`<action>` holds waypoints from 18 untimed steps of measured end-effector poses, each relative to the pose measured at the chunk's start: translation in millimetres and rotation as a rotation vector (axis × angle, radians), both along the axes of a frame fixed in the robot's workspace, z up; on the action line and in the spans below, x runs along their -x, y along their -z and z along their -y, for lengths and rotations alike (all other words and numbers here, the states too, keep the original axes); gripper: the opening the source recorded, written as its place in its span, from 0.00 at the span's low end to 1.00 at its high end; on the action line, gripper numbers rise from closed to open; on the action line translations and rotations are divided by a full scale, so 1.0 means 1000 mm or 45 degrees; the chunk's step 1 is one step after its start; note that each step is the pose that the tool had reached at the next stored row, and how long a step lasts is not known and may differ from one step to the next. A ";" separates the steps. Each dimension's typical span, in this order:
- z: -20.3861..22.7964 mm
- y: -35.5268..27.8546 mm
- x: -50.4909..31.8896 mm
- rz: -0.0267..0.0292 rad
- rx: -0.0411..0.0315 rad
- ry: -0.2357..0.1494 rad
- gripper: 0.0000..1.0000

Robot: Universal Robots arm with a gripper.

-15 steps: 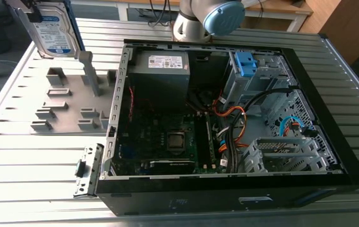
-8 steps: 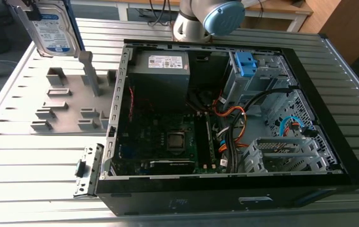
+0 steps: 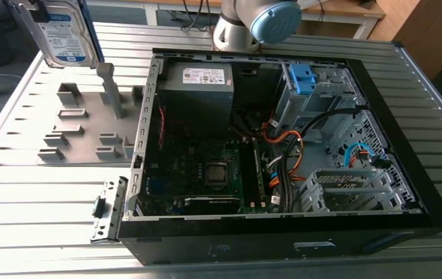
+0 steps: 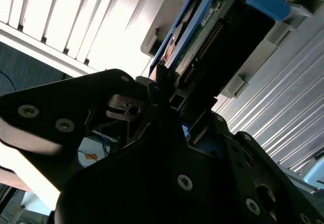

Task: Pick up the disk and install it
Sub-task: 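Pick up the disk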

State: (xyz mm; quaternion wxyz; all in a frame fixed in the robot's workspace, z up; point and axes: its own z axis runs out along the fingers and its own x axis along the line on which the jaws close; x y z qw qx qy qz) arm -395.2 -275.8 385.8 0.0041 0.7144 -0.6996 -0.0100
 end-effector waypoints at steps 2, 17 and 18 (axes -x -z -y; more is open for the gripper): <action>0.0000 -0.0014 0.0000 0.0001 -0.0001 0.000 0.36; 0.0000 -0.0123 0.0000 0.0000 0.0000 0.000 0.36; 0.0000 -0.0131 0.0000 0.0000 0.0000 0.000 0.36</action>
